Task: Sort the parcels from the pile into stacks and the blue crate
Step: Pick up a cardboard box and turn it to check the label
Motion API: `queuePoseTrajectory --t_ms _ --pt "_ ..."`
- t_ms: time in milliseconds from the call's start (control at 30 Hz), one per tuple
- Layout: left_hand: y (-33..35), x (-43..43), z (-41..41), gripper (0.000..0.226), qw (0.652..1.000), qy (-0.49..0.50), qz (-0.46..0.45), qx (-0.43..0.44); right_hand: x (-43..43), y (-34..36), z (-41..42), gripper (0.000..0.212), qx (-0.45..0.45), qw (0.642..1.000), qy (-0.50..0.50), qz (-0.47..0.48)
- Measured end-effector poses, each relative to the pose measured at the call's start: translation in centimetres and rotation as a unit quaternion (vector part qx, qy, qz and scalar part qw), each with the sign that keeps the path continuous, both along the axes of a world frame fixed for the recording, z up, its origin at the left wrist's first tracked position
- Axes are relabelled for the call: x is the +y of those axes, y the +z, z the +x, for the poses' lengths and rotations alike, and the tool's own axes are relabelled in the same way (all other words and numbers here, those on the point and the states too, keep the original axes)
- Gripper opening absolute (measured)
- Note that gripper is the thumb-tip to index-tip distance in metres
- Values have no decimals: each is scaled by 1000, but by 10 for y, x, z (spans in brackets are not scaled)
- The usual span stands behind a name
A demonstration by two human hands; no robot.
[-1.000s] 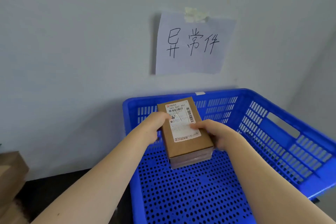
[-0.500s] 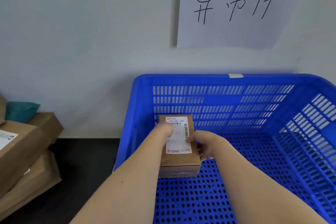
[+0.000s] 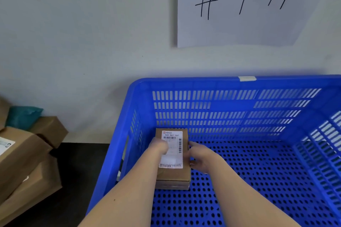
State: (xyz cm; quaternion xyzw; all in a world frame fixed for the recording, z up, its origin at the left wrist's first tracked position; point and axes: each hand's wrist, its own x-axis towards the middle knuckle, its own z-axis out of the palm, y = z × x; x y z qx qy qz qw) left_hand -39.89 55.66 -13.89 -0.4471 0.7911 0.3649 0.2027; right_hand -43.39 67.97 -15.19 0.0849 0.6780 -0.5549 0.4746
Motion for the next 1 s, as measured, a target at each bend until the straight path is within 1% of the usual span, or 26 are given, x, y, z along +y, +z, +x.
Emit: queuePoseTrajectory --t_ms 67,100,167,233,267,367,467,500,600,700,833,1000 --pt "2 1 -1 17 1000 2 -7 3 3 3 -2 37 10 1000 9 13" --pt "4 2 -3 20 1000 5 -10 12 5 4 -4 41 21 999 17 32" --pt "12 5 -5 36 999 -14 -26 28 7 12 -7 44 59 994 22 86" --pt "25 7 -8 49 996 -62 -56 43 8 22 -12 41 110 986 22 122" --pt "35 7 -9 48 991 -98 -78 50 9 29 -15 38 143 981 14 128" --pt "65 9 -16 22 968 -199 -132 79 10 46 -26 30 209 969 -13 130" --pt "103 14 -16 17 939 -258 -193 124 9 82 -24 23 309 940 -5 143" --pt "114 16 -16 20 929 -266 -210 146 7 94 -21 23 340 929 1 144" --pt "153 16 -2 21 902 -278 -246 220 1 130 -6 21 427 893 17 140" --pt "182 1 22 35 882 -273 -271 271 -11 160 16 23 489 862 10 131" --pt "203 -32 66 39 866 -234 -295 329 -34 192 50 24 532 840 2 106" --pt "210 -84 131 35 847 -225 -332 349 -75 217 101 28 566 820 6 85"
